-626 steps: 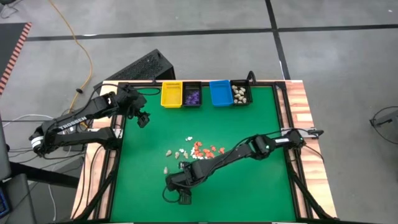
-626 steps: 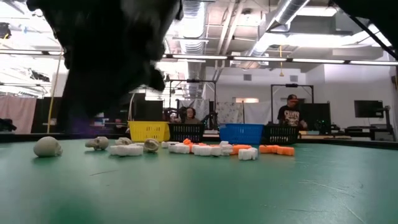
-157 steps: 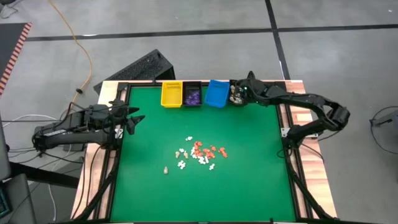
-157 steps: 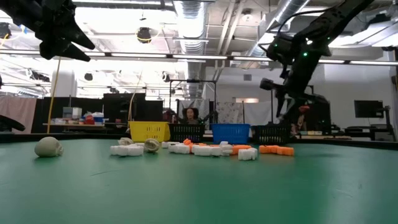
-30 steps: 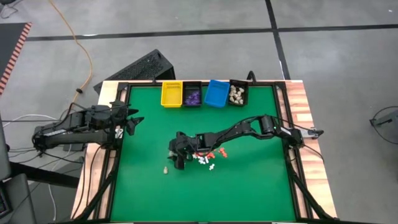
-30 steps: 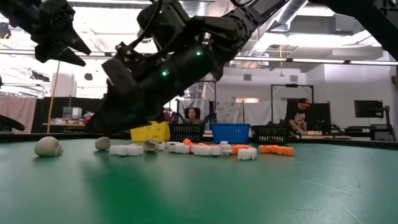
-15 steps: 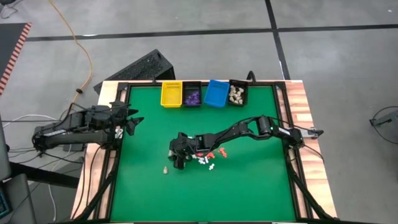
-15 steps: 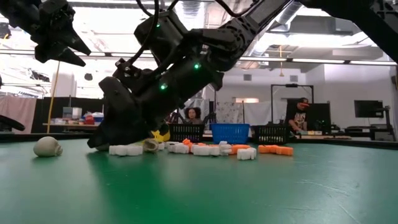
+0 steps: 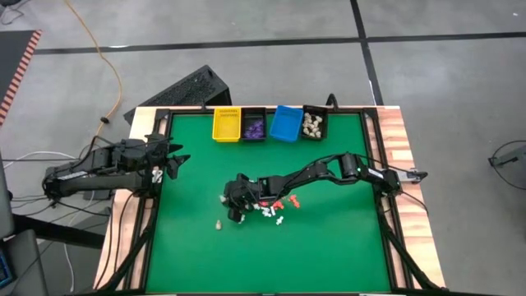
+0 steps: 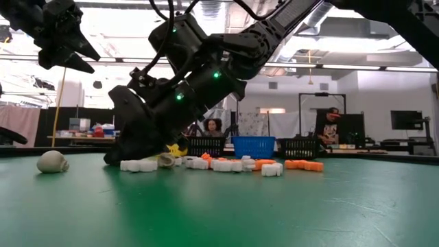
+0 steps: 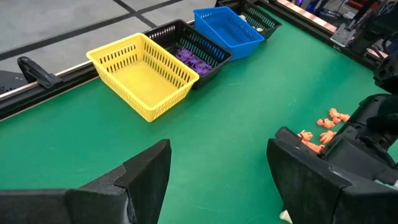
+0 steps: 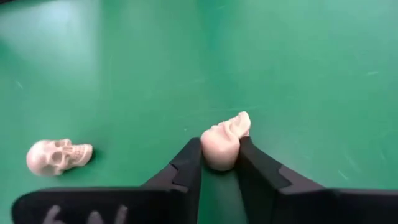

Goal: Sort Halloween decoration
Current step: Put the white skull toy into the right black basket

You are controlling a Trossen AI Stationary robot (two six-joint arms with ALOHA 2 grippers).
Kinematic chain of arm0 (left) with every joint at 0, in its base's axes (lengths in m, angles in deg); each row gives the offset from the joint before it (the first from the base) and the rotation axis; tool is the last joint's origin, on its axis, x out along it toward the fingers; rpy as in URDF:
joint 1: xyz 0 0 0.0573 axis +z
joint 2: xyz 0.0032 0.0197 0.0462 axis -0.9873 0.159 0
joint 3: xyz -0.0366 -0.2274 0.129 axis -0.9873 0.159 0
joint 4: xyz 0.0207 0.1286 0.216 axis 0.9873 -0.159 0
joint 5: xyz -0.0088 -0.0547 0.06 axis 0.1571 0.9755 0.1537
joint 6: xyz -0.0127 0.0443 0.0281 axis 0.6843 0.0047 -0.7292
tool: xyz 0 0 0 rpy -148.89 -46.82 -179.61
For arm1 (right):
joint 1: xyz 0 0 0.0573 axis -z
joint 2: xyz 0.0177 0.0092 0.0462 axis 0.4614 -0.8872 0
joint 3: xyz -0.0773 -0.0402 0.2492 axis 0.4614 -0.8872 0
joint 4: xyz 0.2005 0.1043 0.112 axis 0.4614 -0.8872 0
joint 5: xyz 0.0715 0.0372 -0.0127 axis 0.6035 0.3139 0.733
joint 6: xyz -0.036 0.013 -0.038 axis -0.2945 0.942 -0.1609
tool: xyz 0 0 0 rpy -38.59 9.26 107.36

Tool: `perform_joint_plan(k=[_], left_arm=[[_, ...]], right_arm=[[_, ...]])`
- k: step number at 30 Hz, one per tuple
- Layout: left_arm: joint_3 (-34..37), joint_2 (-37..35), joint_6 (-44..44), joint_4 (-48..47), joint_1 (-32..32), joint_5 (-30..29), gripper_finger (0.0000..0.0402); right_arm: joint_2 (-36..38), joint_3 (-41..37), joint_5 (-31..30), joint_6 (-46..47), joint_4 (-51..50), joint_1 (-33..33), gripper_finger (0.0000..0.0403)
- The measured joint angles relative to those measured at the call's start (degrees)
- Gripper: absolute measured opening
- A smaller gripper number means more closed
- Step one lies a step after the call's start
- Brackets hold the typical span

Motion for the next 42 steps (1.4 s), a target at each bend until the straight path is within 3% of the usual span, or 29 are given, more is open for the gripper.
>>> perform_joint_plan(k=[13,20,24,34,42], left_arm=[[0.0,0.0,0.0,0.0,0.0,0.0,0.0256],[0.0,0.0,0.0,0.0,0.0,-0.1,0.0256],[0.0,0.0,0.0,0.0,0.0,-0.1,0.0256],[0.0,0.0,0.0,0.1,0.0,-0.4,0.0256],[0.0,0.0,0.0,0.0,0.0,-0.5,0.0256]], right_arm=[[0.8,-0.2,0.1,7.1,1.0,0.4,0.01],[7.0,-0.3,-0.6,7.3,-6.1,2.3,0.0099],[12.4,-0.2,-1.8,5.3,-14.3,4.4,0.0098],[28.0,-0.2,-9.3,-1.8,-45.9,11.1,0.0098],[39.0,-0.3,-19.0,-2.6,-69.5,21.6,0.0098]])
